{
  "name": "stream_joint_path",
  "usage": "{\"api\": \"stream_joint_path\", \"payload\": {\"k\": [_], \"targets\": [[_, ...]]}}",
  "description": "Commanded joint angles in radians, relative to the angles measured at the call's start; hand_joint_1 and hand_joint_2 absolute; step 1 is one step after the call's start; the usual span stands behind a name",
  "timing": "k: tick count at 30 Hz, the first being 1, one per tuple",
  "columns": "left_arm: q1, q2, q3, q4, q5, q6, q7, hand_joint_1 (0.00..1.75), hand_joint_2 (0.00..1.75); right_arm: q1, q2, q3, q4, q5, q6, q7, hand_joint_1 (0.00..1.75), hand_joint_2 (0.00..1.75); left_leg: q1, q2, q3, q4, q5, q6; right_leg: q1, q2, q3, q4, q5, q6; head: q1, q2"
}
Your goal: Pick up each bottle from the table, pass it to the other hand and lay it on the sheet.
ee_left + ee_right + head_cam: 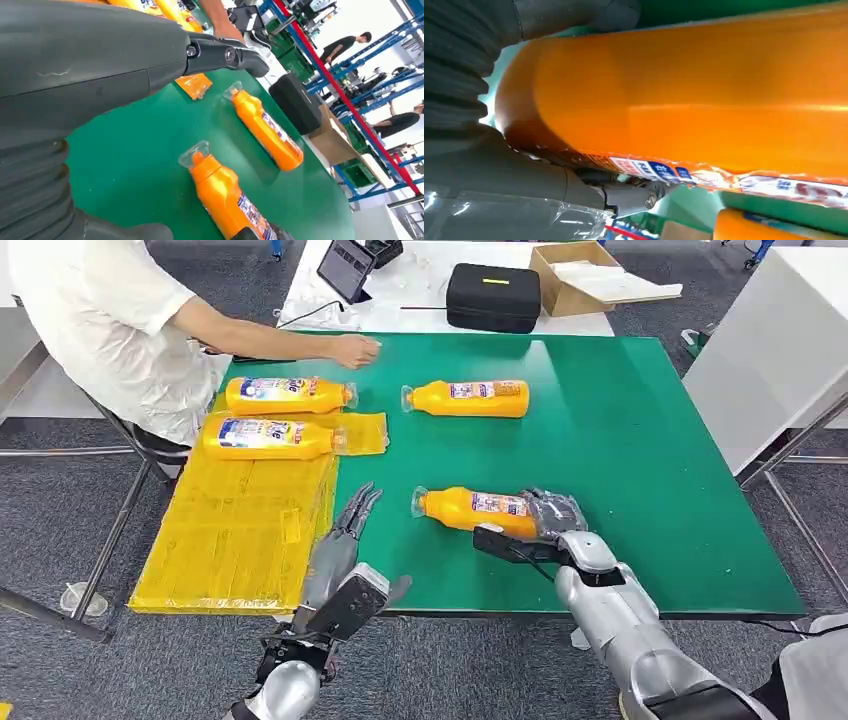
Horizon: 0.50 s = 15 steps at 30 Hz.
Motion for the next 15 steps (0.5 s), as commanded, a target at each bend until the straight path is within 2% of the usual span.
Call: {"api": "stream_joint_path", "payload": {"k": [1, 5, 6, 8, 11, 15], "targets": [[-0.048, 0.014, -0.020, 0.086, 0.026, 0.014, -0.034, 0.00, 1.75, 0.091, -0.062, 0.003, 0.073, -0.169, 0.072, -0.153, 1.75, 1.75, 0.001, -0.005, 0.003, -0.002, 0.000, 0.000, 0.001, -0.006, 0.006, -0.003, -0.001, -0.002, 0.000, 0.000], [-0.044, 0.020, -0.024, 0.083, 0.035, 0.019, -0.047, 0.00, 1.75, 0.135, -0.066, -0.015, 0.017, -0.231, 0.026, -0.201, 1.75, 1.75, 0.001, -0.005, 0.005, -0.003, 0.000, 0.000, 0.002, -0.007, 0.007, -0.004, -0.001, -0.002, 0.000, 0.000], [-0.033, 0.023, -0.021, 0.066, 0.044, 0.023, -0.054, 0.00, 1.75, 0.175, -0.038, -0.075, -0.045, -0.341, -0.015, -0.286, 1.75, 1.75, 0.002, -0.006, 0.005, -0.003, 0.000, 0.000, 0.002, -0.007, 0.008, -0.004, -0.002, -0.002, 0.000, 0.000], [-0.026, 0.028, -0.023, 0.055, 0.049, 0.021, -0.056, 0.00, 1.75, 0.199, -0.029, -0.069, -0.095, -0.366, -0.012, -0.278, 1.75, 1.75, 0.002, -0.005, 0.006, -0.003, 0.000, 0.000, 0.003, -0.007, 0.008, -0.004, -0.002, -0.003, 0.000, 0.000], [0.004, 0.011, 0.008, 0.035, 0.125, 0.008, -0.068, 0.00, 1.75, 0.251, -0.011, -0.091, -0.205, -0.457, -0.042, -0.321, 1.75, 1.75, 0.002, -0.002, 0.006, -0.002, -0.002, 0.000, 0.002, -0.003, 0.008, -0.002, -0.002, -0.002, 0.001, 0.000], [0.072, -0.036, 0.109, 0.001, 0.562, -0.227, -0.011, 0.00, 1.75, 0.338, 0.039, -0.121, -0.377, -0.569, -0.098, -0.375, 1.75, 1.75, 0.002, 0.001, 0.007, -0.001, -0.006, -0.002, 0.002, 0.000, 0.007, -0.002, -0.002, -0.002, 0.000, 0.000]]}}
